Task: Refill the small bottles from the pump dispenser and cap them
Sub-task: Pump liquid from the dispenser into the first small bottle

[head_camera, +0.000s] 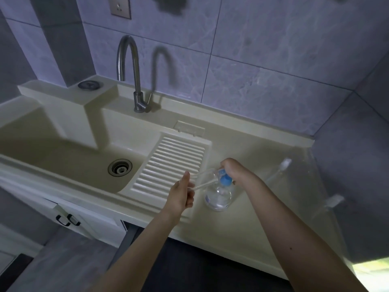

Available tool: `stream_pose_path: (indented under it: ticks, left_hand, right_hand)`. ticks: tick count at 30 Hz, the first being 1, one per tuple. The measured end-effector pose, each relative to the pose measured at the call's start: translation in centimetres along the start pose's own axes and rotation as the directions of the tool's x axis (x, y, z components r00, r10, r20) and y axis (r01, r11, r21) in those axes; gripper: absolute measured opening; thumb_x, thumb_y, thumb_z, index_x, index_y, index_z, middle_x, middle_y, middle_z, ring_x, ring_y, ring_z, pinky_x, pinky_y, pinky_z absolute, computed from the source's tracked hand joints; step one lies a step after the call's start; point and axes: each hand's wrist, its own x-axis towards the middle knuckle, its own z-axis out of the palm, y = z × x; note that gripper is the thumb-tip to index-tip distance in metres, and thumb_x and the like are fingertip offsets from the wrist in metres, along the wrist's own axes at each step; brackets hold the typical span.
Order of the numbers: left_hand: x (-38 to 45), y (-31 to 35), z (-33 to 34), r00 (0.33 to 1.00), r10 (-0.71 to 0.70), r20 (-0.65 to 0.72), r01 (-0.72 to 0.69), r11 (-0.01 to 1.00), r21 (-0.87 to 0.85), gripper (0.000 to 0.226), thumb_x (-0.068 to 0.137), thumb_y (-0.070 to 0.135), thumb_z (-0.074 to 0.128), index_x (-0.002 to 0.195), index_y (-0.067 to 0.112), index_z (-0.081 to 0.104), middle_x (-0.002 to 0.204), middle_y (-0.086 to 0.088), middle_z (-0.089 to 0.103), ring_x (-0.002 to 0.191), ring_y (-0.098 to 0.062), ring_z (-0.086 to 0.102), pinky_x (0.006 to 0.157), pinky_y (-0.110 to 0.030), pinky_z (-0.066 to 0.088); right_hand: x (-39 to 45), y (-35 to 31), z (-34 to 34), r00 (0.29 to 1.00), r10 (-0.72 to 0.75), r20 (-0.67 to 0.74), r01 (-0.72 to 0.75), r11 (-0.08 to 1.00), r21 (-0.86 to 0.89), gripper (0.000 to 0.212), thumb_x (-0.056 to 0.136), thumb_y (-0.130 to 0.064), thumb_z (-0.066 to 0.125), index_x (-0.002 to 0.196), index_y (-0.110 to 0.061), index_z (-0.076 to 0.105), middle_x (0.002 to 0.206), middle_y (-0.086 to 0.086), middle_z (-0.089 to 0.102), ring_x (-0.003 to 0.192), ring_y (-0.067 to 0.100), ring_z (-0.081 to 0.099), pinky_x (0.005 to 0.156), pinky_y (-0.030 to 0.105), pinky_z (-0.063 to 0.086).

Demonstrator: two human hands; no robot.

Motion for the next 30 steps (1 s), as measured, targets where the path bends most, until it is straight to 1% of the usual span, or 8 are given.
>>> stream_pose_path:
  ticks: [3, 6, 9, 11, 15, 18, 24, 30]
  left_hand:
    - [-0.2, 0.4, 0.0, 0.999, -0.034, -0.008, 0.034, 0.998, -0.044, 0.049, 0.097, 0.049, 0.038, 0.086, 0.006, 0.057, 0.058, -0.004, 0.047, 0.049, -0.014, 0.039, 0.054, -0.026, 0.037]
    - [-0.4, 0.7, 0.1, 0.998, -0.059, -0.012, 0.059, 0.998, -0.037, 0.047, 0.098, 0.048, 0.037, 0.085, 0.006, 0.056, 0.057, -0.003, 0.047, 0.049, -0.014, 0.039, 0.054, -0.026, 0.037]
    - [-0.3, 0.9, 0.0, 0.997, -0.071, -0.004, 0.071, 0.997, -0.011, 0.047, 0.098, 0.047, 0.036, 0.085, 0.006, 0.056, 0.057, -0.002, 0.046, 0.048, -0.013, 0.038, 0.052, -0.025, 0.035]
    - [-0.2, 0.9, 0.0, 0.997, -0.073, -0.003, 0.073, 0.997, -0.021, 0.048, 0.099, 0.047, 0.035, 0.082, 0.006, 0.055, 0.056, -0.002, 0.045, 0.047, -0.012, 0.036, 0.050, -0.024, 0.033]
    - [0.4, 0.4, 0.2, 0.998, -0.063, 0.003, 0.063, 0.998, -0.024, 0.050, 0.100, 0.047, 0.030, 0.081, 0.007, 0.053, 0.056, -0.002, 0.043, 0.048, -0.013, 0.036, 0.049, -0.023, 0.031]
    - [0.8, 0.2, 0.1, 0.998, -0.055, 0.015, 0.055, 0.998, -0.022, 0.050, 0.100, 0.047, 0.029, 0.081, 0.007, 0.052, 0.056, -0.002, 0.042, 0.047, -0.012, 0.035, 0.047, -0.023, 0.030]
    - [2.1, -0.7, -0.3, 0.998, -0.066, 0.020, 0.066, 0.997, -0.046, 0.050, 0.101, 0.044, 0.029, 0.074, 0.008, 0.050, 0.050, -0.001, 0.040, 0.036, -0.008, 0.033, 0.039, -0.018, 0.025]
    - [2.8, -0.4, -0.3, 1.000, 0.011, 0.012, -0.010, 0.999, -0.042, 0.047, 0.101, 0.041, 0.033, 0.073, 0.008, 0.051, 0.051, -0.003, 0.044, 0.038, -0.009, 0.035, 0.038, -0.018, 0.027]
  right_hand:
    - [-0.9, -0.2, -0.6, 0.999, -0.006, 0.039, 0.008, 0.998, -0.055, 0.035, 0.100, -0.005, 0.029, 0.066, -0.013, 0.031, 0.105, 0.012, 0.038, 0.080, 0.021, 0.038, 0.081, 0.028, 0.030]
    - [-2.2, -0.3, -1.1, 0.998, -0.016, 0.062, 0.024, 0.990, -0.138, 0.039, 0.103, -0.009, 0.026, 0.065, -0.018, 0.025, 0.108, 0.013, 0.031, 0.097, 0.021, 0.033, 0.084, 0.028, 0.030]
    - [-2.3, -0.3, -1.1, 0.996, -0.025, 0.089, 0.039, 0.986, -0.160, 0.019, 0.103, -0.010, 0.024, 0.090, -0.013, 0.037, 0.109, 0.012, 0.031, 0.094, 0.022, 0.034, 0.084, 0.028, 0.030]
    - [-2.2, -0.5, -1.1, 0.995, -0.029, 0.090, 0.045, 0.982, -0.184, 0.006, 0.103, -0.011, 0.024, 0.102, -0.010, 0.030, 0.108, 0.012, 0.032, 0.086, 0.023, 0.038, 0.083, 0.029, 0.030]
    - [-1.7, -0.5, -0.9, 0.997, -0.022, 0.080, 0.040, 0.971, -0.234, 0.021, 0.102, -0.010, 0.026, 0.114, -0.012, 0.043, 0.107, 0.014, 0.037, 0.095, 0.025, 0.037, 0.085, 0.034, 0.037]
    - [-1.1, -0.4, -0.8, 1.000, 0.007, 0.016, -0.003, 0.960, -0.280, 0.027, 0.095, -0.004, 0.033, 0.110, 0.004, 0.054, 0.109, 0.020, 0.049, 0.094, 0.031, 0.051, 0.085, 0.040, 0.047]
    - [0.2, 0.4, -0.2, 0.996, 0.056, -0.071, -0.065, 0.990, -0.127, 0.039, 0.094, -0.020, 0.040, 0.118, 0.005, 0.058, 0.110, 0.023, 0.059, 0.085, 0.024, 0.046, 0.075, 0.032, 0.039]
    - [0.4, 0.2, -0.2, 0.993, 0.118, -0.014, -0.118, 0.992, -0.040, 0.043, 0.092, -0.041, 0.047, 0.110, -0.004, 0.062, 0.110, 0.014, 0.064, 0.083, 0.023, 0.059, 0.066, 0.027, 0.041]
